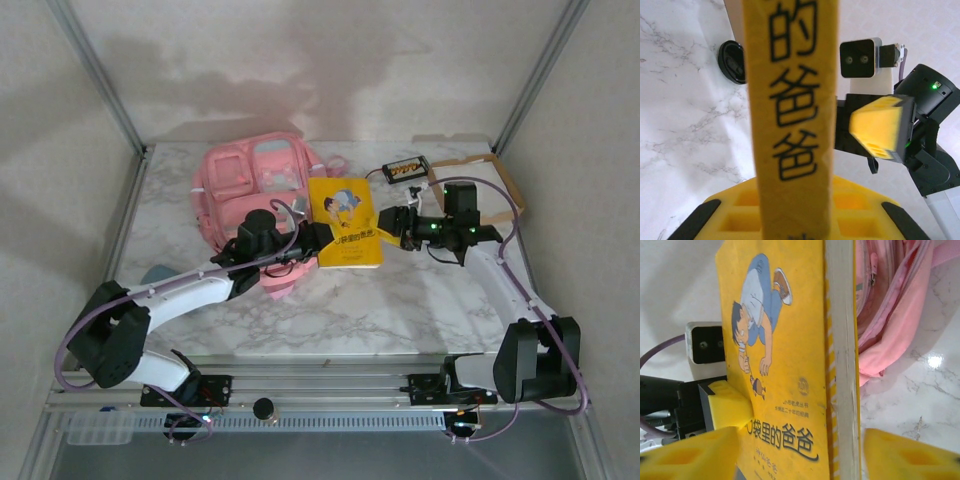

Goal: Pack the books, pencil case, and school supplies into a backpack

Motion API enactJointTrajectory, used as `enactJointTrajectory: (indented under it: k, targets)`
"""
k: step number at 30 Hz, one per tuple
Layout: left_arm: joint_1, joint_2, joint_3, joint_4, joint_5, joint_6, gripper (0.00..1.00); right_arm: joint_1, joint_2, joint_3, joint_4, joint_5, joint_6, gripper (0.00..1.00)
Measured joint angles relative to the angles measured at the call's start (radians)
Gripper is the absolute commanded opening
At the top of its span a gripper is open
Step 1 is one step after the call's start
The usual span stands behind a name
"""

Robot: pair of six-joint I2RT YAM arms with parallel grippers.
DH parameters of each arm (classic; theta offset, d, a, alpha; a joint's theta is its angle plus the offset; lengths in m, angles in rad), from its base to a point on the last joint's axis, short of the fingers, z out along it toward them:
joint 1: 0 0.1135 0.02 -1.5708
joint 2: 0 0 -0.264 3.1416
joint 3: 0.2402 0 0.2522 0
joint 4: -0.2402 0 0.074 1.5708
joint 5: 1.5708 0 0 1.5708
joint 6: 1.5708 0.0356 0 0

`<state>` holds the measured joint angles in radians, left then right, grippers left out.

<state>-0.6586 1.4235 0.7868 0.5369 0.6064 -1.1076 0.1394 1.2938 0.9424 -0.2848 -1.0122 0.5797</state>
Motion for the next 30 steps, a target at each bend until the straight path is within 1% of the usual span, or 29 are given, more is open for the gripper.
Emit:
enactJointTrajectory:
  k: [2, 7, 8, 10, 12, 13, 14, 18, 20, 21, 22, 23, 24, 25, 27, 30]
  targets:
    - [-0.005, 0.0, 0.0, 0.02, 0.004, -0.016, 0.0, -0.004, 0.0, -0.018, 0.036, -0.011, 0.028, 0.99]
    - [-0.015, 0.006, 0.009, 0.085, 0.011, -0.048, 0.0, 0.04, 0.002, -0.095, 0.174, -0.072, 0.133, 0.99]
    - [-0.017, 0.013, 0.018, 0.091, 0.012, -0.049, 0.0, 0.051, 0.003, -0.108, 0.209, -0.087, 0.162, 0.97]
    - [-0.017, 0.027, 0.04, 0.086, 0.011, -0.044, 0.0, 0.063, -0.002, -0.129, 0.285, -0.116, 0.216, 0.87]
    - [-0.017, 0.036, 0.065, 0.049, -0.002, -0.022, 0.0, 0.062, -0.013, -0.131, 0.33, -0.127, 0.251, 0.67]
    - [-0.017, 0.037, 0.072, 0.03, -0.008, -0.011, 0.0, 0.061, -0.021, -0.129, 0.339, -0.129, 0.259, 0.61]
    - [-0.017, 0.038, 0.081, 0.005, -0.018, 0.003, 0.0, 0.061, -0.031, -0.126, 0.342, -0.129, 0.259, 0.55]
    - [-0.017, 0.044, 0.13, -0.093, -0.043, 0.065, 0.0, 0.058, -0.036, -0.1, 0.281, -0.097, 0.208, 0.18]
    - [-0.017, 0.045, 0.146, -0.123, -0.055, 0.093, 0.0, 0.057, -0.034, -0.089, 0.252, -0.083, 0.185, 0.06]
    - [-0.016, 0.046, 0.148, -0.135, -0.059, 0.105, 0.04, 0.057, -0.034, -0.082, 0.24, -0.08, 0.177, 0.01]
    - [-0.016, 0.046, 0.15, -0.145, -0.063, 0.114, 0.08, 0.058, -0.034, -0.079, 0.229, -0.075, 0.17, 0.0]
    - [-0.016, 0.047, 0.155, -0.159, -0.067, 0.124, 0.17, 0.058, -0.032, -0.073, 0.211, -0.069, 0.16, 0.0]
    - [-0.016, 0.047, 0.164, -0.177, -0.069, 0.145, 0.31, 0.057, -0.032, -0.07, 0.2, -0.064, 0.15, 0.0]
    - [-0.016, 0.047, 0.176, -0.207, -0.07, 0.179, 0.41, 0.056, -0.031, -0.065, 0.187, -0.06, 0.142, 0.0]
    - [-0.006, 0.047, 0.211, -0.301, -0.093, 0.272, 0.5, 0.042, -0.031, -0.052, 0.152, -0.046, 0.119, 0.0]
    - [0.021, 0.052, 0.299, -0.511, -0.198, 0.434, 0.61, 0.005, -0.031, -0.044, 0.101, -0.008, 0.089, 0.0]
